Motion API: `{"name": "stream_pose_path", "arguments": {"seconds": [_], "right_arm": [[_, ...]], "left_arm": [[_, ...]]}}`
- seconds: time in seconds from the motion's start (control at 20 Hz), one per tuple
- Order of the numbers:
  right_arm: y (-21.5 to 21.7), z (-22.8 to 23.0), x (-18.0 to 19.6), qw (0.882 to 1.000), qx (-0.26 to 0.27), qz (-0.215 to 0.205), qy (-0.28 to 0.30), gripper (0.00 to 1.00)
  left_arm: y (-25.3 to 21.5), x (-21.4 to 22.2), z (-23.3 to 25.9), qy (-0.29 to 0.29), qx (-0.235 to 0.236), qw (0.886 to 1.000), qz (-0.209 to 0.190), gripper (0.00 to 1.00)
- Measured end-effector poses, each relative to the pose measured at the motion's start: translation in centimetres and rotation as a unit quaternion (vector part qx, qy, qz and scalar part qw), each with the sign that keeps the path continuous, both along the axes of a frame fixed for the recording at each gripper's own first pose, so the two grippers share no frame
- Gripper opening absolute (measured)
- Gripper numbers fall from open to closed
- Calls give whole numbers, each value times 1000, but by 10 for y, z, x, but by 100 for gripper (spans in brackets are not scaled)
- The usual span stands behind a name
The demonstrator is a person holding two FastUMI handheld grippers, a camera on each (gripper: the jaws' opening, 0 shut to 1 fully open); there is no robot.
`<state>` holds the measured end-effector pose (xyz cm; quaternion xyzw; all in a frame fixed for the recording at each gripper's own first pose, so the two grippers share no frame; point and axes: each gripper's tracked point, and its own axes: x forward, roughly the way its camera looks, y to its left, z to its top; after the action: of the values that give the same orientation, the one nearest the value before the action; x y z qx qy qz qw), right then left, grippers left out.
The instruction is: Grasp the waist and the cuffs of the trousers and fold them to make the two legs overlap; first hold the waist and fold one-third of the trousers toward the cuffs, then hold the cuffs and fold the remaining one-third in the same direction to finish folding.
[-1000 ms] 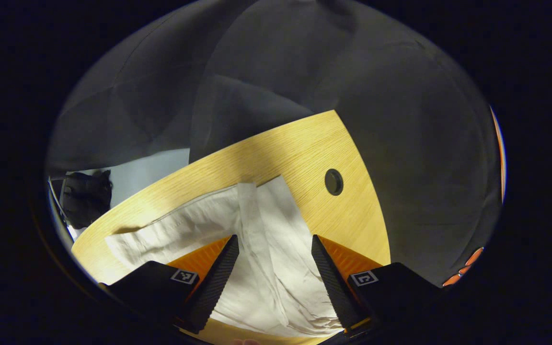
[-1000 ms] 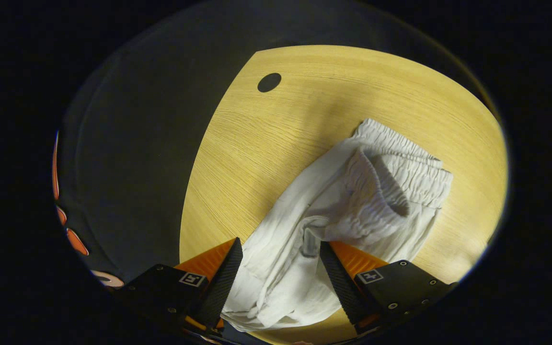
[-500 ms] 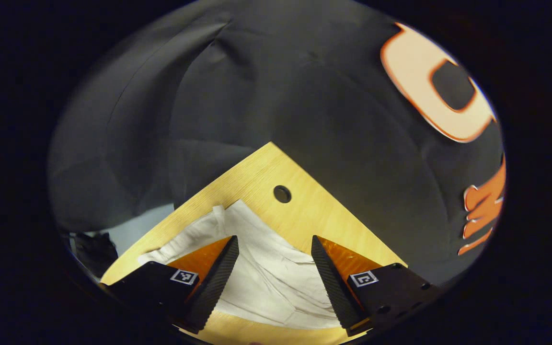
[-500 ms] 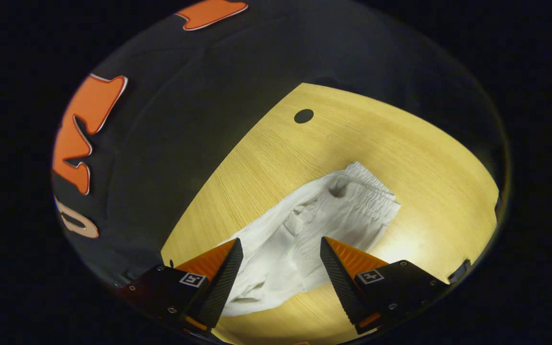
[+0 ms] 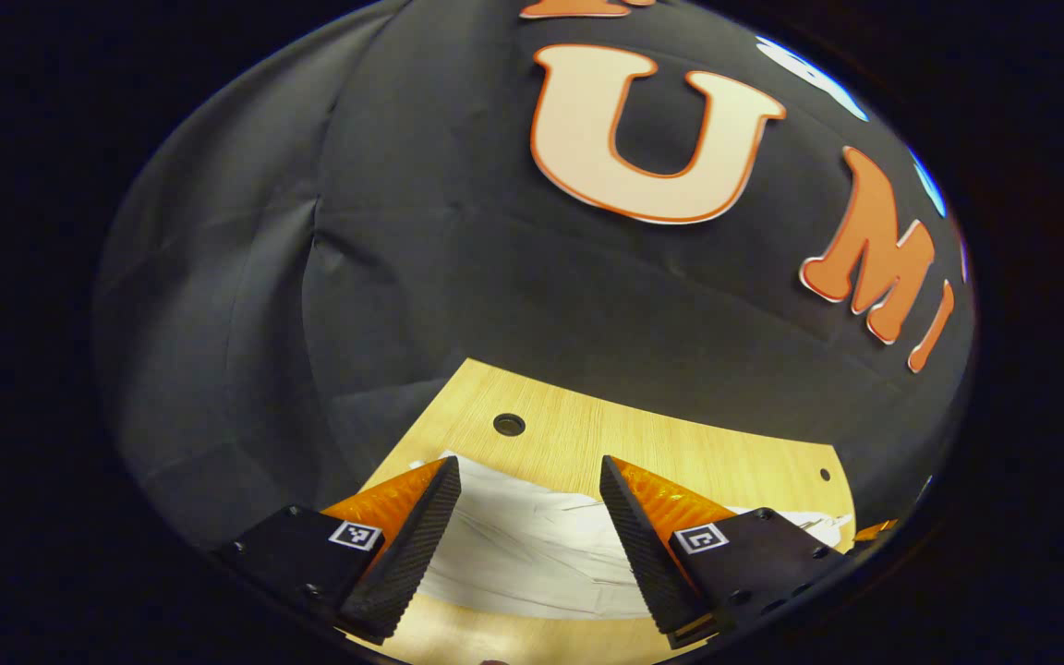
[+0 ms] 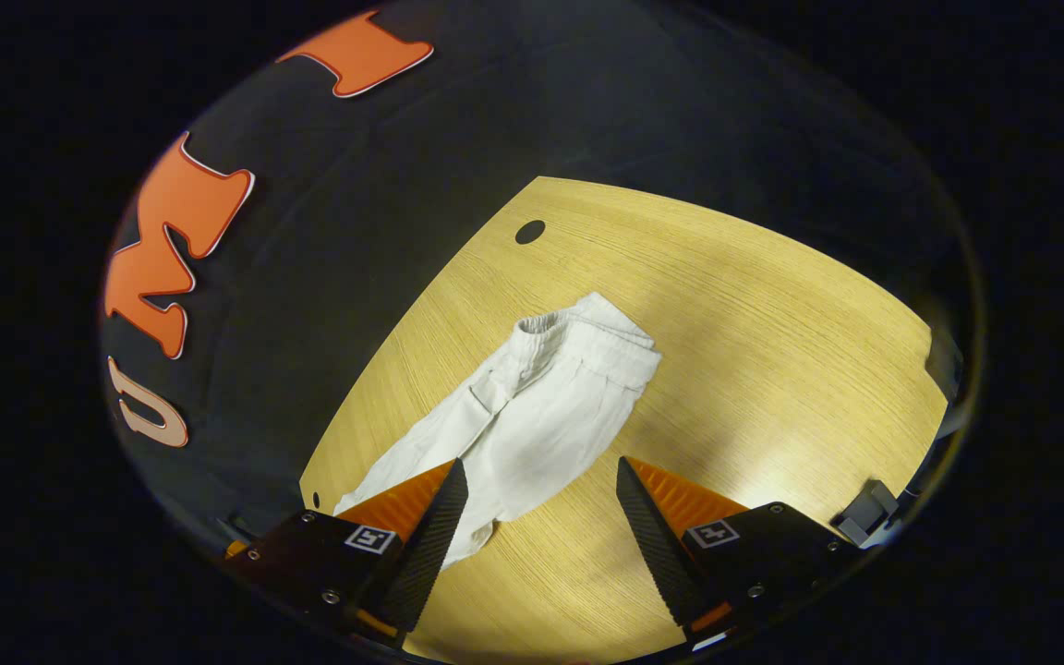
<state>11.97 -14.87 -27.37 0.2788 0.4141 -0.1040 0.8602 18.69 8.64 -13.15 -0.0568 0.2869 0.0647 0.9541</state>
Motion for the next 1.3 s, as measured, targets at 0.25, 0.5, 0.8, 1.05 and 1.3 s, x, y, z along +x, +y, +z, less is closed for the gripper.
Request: {"name": "stream_pose_path", "arguments": {"seconds": [0.25, 0.5, 0.8, 1.05, 1.3], "right_arm": [[-18, -28, -13, 998, 37, -51, 0, 98], [-32, -51, 6, 994, 66, -82, -8, 98], [-53, -68, 55, 990, 80, -117, -19, 98], [-60, -79, 78, 992, 63, -113, -11, 98], [-63, -83, 88, 989, 72, -128, -21, 94]], "left_arm": [[-15, -1, 13, -14, 60, 997, -51, 99], [-20, -6, 10, -17, 63, 996, -63, 99], [-21, -2, 15, -25, 92, 994, -56, 99], [-12, -4, 12, -16, 95, 995, -40, 99], [-8, -3, 10, -8, 93, 995, -19, 99]]}}
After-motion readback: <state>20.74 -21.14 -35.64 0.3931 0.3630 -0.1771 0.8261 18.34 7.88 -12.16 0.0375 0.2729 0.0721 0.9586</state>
